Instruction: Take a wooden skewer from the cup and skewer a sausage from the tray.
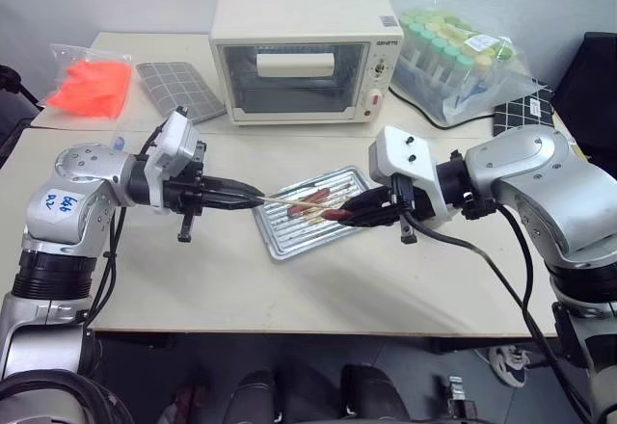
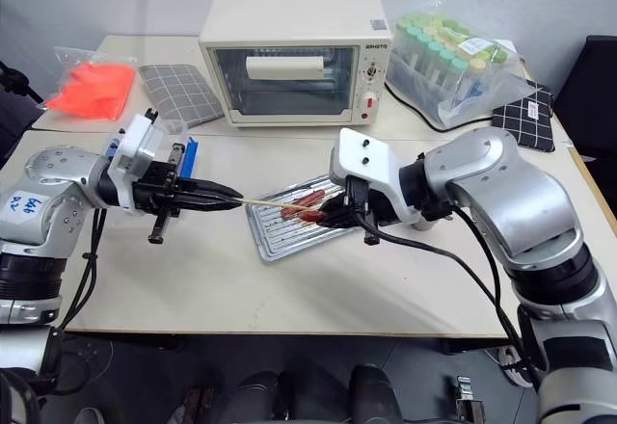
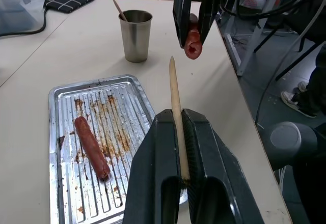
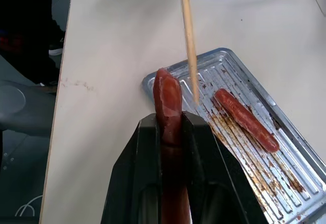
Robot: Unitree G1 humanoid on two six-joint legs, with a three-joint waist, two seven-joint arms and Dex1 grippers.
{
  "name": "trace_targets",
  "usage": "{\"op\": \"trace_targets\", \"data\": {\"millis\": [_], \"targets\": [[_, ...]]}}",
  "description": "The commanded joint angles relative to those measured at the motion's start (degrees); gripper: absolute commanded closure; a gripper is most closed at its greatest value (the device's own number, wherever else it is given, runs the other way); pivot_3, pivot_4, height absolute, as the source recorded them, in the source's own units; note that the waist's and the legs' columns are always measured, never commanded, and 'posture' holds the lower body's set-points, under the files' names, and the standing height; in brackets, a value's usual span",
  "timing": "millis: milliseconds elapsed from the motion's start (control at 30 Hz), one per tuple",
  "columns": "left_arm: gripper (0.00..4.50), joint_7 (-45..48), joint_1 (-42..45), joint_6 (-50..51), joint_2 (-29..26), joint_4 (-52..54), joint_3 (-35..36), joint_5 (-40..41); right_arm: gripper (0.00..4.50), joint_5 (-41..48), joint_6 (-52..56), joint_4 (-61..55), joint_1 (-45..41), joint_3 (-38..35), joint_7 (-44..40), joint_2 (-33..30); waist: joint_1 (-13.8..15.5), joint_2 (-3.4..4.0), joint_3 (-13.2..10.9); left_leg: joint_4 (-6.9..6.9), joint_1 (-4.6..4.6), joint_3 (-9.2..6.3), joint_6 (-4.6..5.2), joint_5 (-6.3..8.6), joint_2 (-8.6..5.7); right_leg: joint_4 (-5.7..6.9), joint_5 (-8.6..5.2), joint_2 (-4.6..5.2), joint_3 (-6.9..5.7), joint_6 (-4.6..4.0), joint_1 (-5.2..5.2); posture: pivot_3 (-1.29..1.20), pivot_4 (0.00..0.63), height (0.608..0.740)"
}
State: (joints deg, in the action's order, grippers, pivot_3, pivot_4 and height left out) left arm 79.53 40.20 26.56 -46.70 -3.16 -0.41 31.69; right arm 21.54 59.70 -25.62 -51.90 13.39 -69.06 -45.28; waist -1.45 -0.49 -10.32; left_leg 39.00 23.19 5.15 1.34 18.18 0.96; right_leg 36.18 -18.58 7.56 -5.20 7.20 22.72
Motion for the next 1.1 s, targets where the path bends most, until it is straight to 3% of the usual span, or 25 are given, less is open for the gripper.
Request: {"op": "trace_targets", "data": {"millis": [33, 1100], "targets": [[4.50, 0.7, 0.5, 0.5, -0.9, 1.8, 1.4, 0.7, 3.91, 0.9, -1.7, -0.9, 0.5, -0.9, 0.7, -1.7, 0.0, 0.00, 0.0, 0.00, 0.00, 0.00, 0.00, 0.00, 0.00, 0.00, 0.00, 0.00, 0.00, 0.00, 0.00, 0.00, 0.150, 0.740], [4.50, 2.3, 1.7, 0.9, -1.3, 2.5, 1.5, 0.8, 3.91, 2.0, -6.6, -1.2, 5.6, 0.1, 2.3, -4.8, 0.0, 0.00, 0.0, 0.04, 0.00, 0.00, 0.02, 0.01, 0.07, 0.02, 0.00, 0.00, 0.01, 0.00, 0.00, 0.00, 0.150, 0.740]]}}
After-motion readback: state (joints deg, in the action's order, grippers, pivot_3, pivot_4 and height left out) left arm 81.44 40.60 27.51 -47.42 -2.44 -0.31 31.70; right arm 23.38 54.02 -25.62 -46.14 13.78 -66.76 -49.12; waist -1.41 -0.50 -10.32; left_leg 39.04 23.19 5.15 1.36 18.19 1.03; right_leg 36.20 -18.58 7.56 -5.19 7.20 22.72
